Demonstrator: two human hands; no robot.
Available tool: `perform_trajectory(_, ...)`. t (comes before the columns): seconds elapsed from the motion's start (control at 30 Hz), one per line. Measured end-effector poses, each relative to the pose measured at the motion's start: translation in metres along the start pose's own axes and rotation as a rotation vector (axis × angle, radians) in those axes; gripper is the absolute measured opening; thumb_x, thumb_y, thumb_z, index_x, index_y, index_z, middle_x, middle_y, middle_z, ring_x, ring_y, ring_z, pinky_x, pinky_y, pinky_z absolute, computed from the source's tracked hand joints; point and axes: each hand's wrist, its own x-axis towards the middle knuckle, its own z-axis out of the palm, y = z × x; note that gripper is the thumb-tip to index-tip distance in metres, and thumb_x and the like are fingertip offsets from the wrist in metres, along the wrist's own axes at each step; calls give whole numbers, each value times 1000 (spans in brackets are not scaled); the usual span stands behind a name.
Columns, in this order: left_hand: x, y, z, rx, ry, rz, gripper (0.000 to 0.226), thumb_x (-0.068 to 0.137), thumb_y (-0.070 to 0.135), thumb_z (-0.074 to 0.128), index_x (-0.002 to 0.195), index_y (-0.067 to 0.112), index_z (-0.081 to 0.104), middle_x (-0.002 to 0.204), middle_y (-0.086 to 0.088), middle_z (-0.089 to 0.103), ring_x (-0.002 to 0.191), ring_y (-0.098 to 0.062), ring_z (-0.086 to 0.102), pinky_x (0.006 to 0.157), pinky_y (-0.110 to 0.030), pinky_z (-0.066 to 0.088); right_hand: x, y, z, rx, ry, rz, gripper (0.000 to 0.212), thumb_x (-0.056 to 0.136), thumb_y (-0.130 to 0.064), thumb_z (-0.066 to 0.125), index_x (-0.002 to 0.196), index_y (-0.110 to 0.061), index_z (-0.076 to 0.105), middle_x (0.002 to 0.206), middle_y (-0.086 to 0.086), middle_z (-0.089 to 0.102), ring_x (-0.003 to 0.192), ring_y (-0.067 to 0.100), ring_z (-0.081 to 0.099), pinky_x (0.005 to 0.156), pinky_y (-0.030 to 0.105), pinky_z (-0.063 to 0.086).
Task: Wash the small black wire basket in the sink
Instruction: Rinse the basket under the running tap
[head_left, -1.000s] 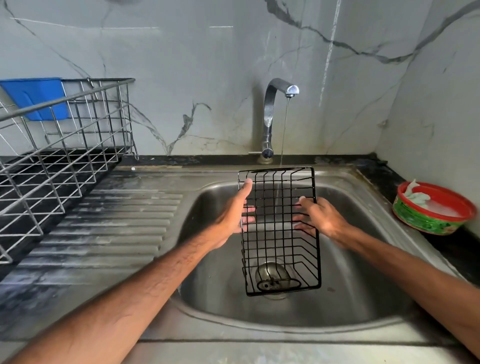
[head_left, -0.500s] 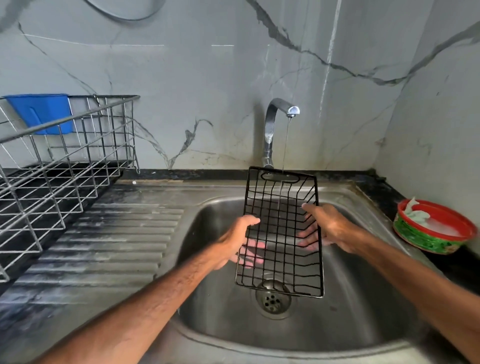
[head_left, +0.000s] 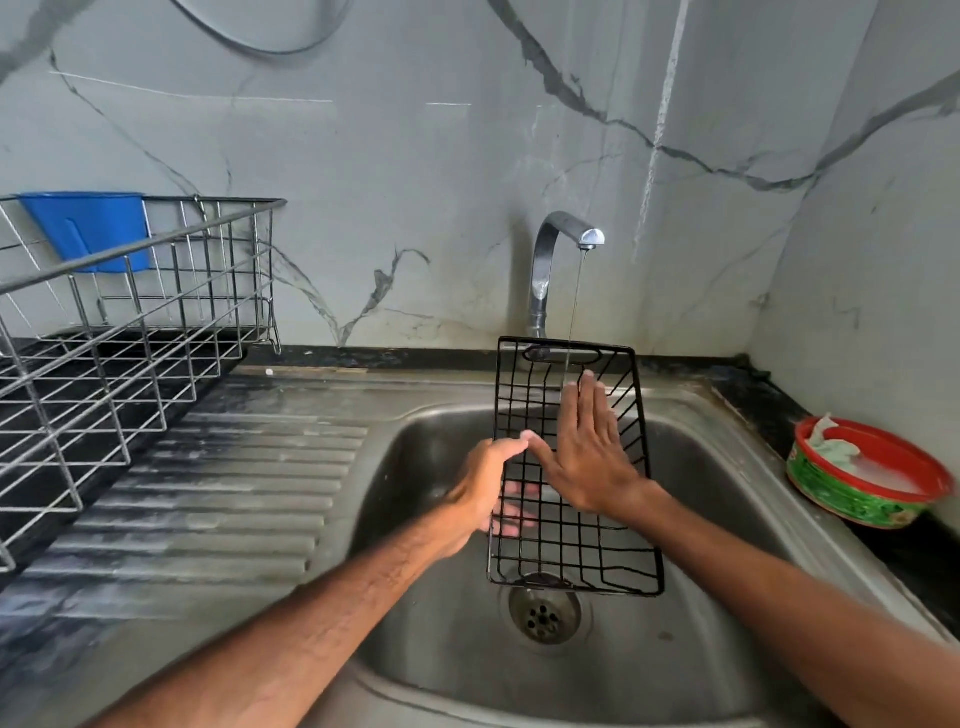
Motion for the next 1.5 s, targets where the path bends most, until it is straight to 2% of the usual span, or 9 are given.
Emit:
perform_trajectory(0.23,5,-1,7,-106,87,94,48,100,55,54,133,20,56,125,-23,68,111,-37,70,74,-40,56,-13,-9,29,-162,76,-381,72,102,-57,-2,155,-14,-28,160,5,-38,149,19,-33,125,52,-8)
perform_trajectory(0.4,0,5,11,-150,63,72,50,97,59,54,129,20,53,129,-19,64,106,-35,71,62,-37,59,9,-2,15,10,174,-38,81,100,-63,1,154,-10,-29,158,8,-42,148,26,-35,124,54,-10)
perform_trajectory(0.67,-2,6,13,-58,36,78,57,99,67,50,131,20,55,133,-19,61,99,-29,69,65,-40,63,1,-1,19,56,167,-24,76,102,-59,3,155,-13,-27,159,8,-40,148,25,-34,124,53,-10)
perform_trajectory(0.8,-6,5,15,-35,14,94,44,104,63,43,109,21,56,100,-9,69,96,-28,71,91,-59,60,-10,0,27,-89,128,-316,73,102,-58,2,156,-17,-25,162,2,-35,151,19,-29,125,54,-7)
perform_trajectory(0.97,-8,1,19,72,-22,142,62,94,80,42,126,28,49,127,-9,59,103,-33,72,81,-50,65,4,8,21,23,210,-22,75,102,-58,5,155,-16,-27,160,2,-40,147,26,-36,118,60,-18)
perform_trajectory(1.1,-8,-1,13,63,35,161,56,99,74,39,125,25,46,106,11,52,107,-31,69,88,-55,63,-7,13,26,-70,98,-327,75,105,-54,14,156,-18,-26,161,4,-37,149,23,-33,121,55,-15)
perform_trajectory(1.2,-6,0,10,6,65,141,45,100,72,39,121,32,43,104,6,59,103,-30,71,92,-57,61,-7,12,16,212,64,-417,65,108,-35,39,162,-20,8,170,2,-4,156,21,-7,125,44,1)
perform_trajectory(1.3,-7,2,12,4,36,139,49,101,71,36,128,31,44,111,-6,69,98,-29,75,89,-50,62,3,3,-10,982,230,-33,37,108,-25,43,141,-17,56,144,4,58,133,17,54,112,39,45)
perform_trajectory(1.5,-8,1,16,95,26,243,66,92,77,40,134,26,46,112,-9,74,90,-25,77,84,-43,61,6,5,-20,1735,-72,199,60,111,-39,21,126,1,62,109,18,74,95,27,72,85,37,59)
